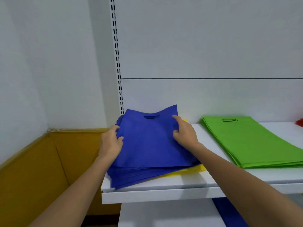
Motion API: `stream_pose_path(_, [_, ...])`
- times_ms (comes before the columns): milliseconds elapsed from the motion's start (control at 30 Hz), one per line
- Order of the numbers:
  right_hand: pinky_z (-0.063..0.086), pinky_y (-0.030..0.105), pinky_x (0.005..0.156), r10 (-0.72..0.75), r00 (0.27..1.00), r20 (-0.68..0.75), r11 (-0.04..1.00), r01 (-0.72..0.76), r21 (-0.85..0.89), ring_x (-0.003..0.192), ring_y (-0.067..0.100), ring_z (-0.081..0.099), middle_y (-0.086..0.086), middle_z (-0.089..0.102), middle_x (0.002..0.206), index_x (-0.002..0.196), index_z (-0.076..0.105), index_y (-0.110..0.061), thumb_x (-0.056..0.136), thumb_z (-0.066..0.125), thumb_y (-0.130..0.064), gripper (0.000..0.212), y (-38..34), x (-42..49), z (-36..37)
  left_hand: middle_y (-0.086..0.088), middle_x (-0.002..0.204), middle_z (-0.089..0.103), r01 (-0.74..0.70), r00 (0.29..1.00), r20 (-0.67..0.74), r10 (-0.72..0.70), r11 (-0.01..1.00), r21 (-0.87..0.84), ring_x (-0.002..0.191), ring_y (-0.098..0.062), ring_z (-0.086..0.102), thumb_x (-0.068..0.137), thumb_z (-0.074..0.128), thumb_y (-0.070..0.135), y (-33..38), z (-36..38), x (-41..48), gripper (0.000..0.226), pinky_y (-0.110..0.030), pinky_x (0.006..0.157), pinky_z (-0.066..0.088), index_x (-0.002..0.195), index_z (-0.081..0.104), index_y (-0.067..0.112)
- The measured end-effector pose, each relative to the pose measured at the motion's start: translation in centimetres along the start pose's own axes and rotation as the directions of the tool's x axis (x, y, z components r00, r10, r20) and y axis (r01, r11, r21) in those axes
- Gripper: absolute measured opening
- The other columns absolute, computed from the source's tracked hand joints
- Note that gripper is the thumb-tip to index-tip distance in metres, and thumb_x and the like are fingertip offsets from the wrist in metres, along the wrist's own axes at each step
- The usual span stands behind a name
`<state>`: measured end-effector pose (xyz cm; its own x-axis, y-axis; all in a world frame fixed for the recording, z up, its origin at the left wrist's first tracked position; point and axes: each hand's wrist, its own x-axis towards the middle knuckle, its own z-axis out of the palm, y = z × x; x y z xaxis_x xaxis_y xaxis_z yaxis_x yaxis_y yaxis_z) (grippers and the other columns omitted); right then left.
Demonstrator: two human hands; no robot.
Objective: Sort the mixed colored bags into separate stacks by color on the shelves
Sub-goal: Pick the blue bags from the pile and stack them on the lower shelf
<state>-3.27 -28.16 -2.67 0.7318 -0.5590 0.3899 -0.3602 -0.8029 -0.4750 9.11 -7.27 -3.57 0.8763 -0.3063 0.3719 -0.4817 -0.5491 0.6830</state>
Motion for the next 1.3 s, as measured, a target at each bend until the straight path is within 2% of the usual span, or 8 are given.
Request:
stream_pose_path(67, [0.041, 0.034, 0.092, 0.015, 0.998, -0.055, 1.0, -0.016, -0.026, 0.121, 0.027, 0.048, 0.009, 0.051, 0.135, 0.141, 0.039, -0.011, 0.087, 0.044, -0.007, 0.054, -0.6, 0.1, -1.3, -0.012, 0.122, 0.06, -0.056, 0.998, 0.02, 0.056, 0.998, -0.011, 0.113, -0.025, 0.055, 0.09, 0.056, 0.007, 0.5, -0.5, -0.3, 0.034, -0.028, 0.091, 0.042, 0.123, 0.056, 0.009])
stream_pose_path(100, [0.04, 0.035, 0.097, 0.025, 0.996, -0.089, 0.998, -0.029, -0.049, 0.124, 0.028, 0.047, 0.01, 0.049, 0.137, 0.138, 0.042, -0.008, 0.088, 0.043, -0.008, 0.05, -0.8, 0.0, -2.0, -0.011, 0.124, 0.06, -0.078, 0.996, 0.033, 0.078, 0.997, -0.005, 0.114, -0.024, 0.055, 0.091, 0.055, 0.009, 0.8, -0.7, -0.5, 0.032, -0.028, 0.093, 0.041, 0.122, 0.058, 0.01])
stream_pose_path(267, [0.042, 0.041, 0.091, 0.06, 0.976, -0.209, 0.986, -0.09, -0.137, 0.111, 0.035, 0.052, 0.019, 0.055, 0.124, 0.127, 0.049, 0.001, 0.089, 0.041, -0.004, 0.04, 1.2, -3.2, -6.1, -0.01, 0.128, 0.056, -0.237, 0.968, 0.083, 0.236, 0.971, 0.007, 0.118, -0.026, 0.051, 0.094, 0.047, 0.006, 3.1, -0.3, -2.4, 0.034, -0.029, 0.099, 0.036, 0.126, 0.057, 0.01])
stream_pose_path(433, [0.034, 0.035, 0.1, 0.187, 0.939, -0.29, 0.964, -0.232, -0.129, 0.126, 0.028, 0.044, 0.013, 0.046, 0.138, 0.14, 0.039, -0.006, 0.09, 0.041, -0.007, 0.05, 5.3, -9.1, -12.0, -0.011, 0.126, 0.055, -0.389, 0.901, 0.176, 0.395, 0.918, -0.069, 0.117, -0.028, 0.049, 0.095, 0.045, 0.008, 7.8, 2.8, -6.4, 0.038, -0.032, 0.096, 0.037, 0.132, 0.051, 0.01])
stream_pose_path(567, [0.034, 0.037, 0.102, 0.303, 0.873, -0.382, 0.914, -0.379, -0.141, 0.126, 0.03, 0.043, 0.013, 0.046, 0.138, 0.139, 0.039, -0.006, 0.09, 0.041, -0.008, 0.049, 9.4, -14.7, -17.5, -0.008, 0.127, 0.057, -0.477, 0.825, 0.232, 0.516, 0.855, -0.204, 0.116, -0.026, 0.049, 0.093, 0.048, 0.011, 12.8, 6.2, -10.6, 0.037, -0.033, 0.096, 0.037, 0.129, 0.054, 0.01])
stream_pose_path(967, [0.039, 0.041, 0.098, 0.511, 0.629, -0.586, 0.723, -0.684, -0.103, 0.121, 0.032, 0.047, 0.014, 0.051, 0.133, 0.132, 0.046, -0.002, 0.091, 0.041, -0.009, 0.042, 24.1, -32.3, -32.5, -0.012, 0.127, 0.058, -0.584, 0.553, 0.379, 0.742, 0.669, -0.459, 0.116, -0.027, 0.054, 0.088, 0.054, 0.006, 30.3, 17.6, -26.6, 0.037, -0.027, 0.097, 0.035, 0.124, 0.058, 0.006])
stream_pose_path(1100, [0.038, 0.042, 0.102, 0.557, 0.607, -0.566, 0.662, -0.737, -0.138, 0.127, 0.031, 0.043, 0.013, 0.045, 0.14, 0.14, 0.04, -0.005, 0.093, 0.042, -0.012, 0.047, 31.0, -36.7, -37.2, -0.005, 0.132, 0.055, -0.579, 0.477, 0.433, 0.765, 0.644, -0.5, 0.121, -0.021, 0.05, 0.09, 0.05, 0.012, 35.7, 22.4, -32.5, 0.038, -0.026, 0.1, 0.034, 0.128, 0.056, 0.01])
stream_pose_path(1300, [0.04, 0.045, 0.102, 0.607, 0.607, -0.514, 0.6, -0.773, -0.204, 0.128, 0.031, 0.042, 0.012, 0.043, 0.142, 0.141, 0.039, -0.007, 0.094, 0.041, -0.013, 0.048, 40.2, -41.8, -44.0, -0.003, 0.133, 0.054, -0.516, 0.455, 0.489, 0.744, 0.668, -0.537, 0.122, -0.019, 0.049, 0.091, 0.048, 0.011, 43.5, 29.4, -41.1, 0.037, -0.023, 0.099, 0.032, 0.127, 0.055, 0.01])
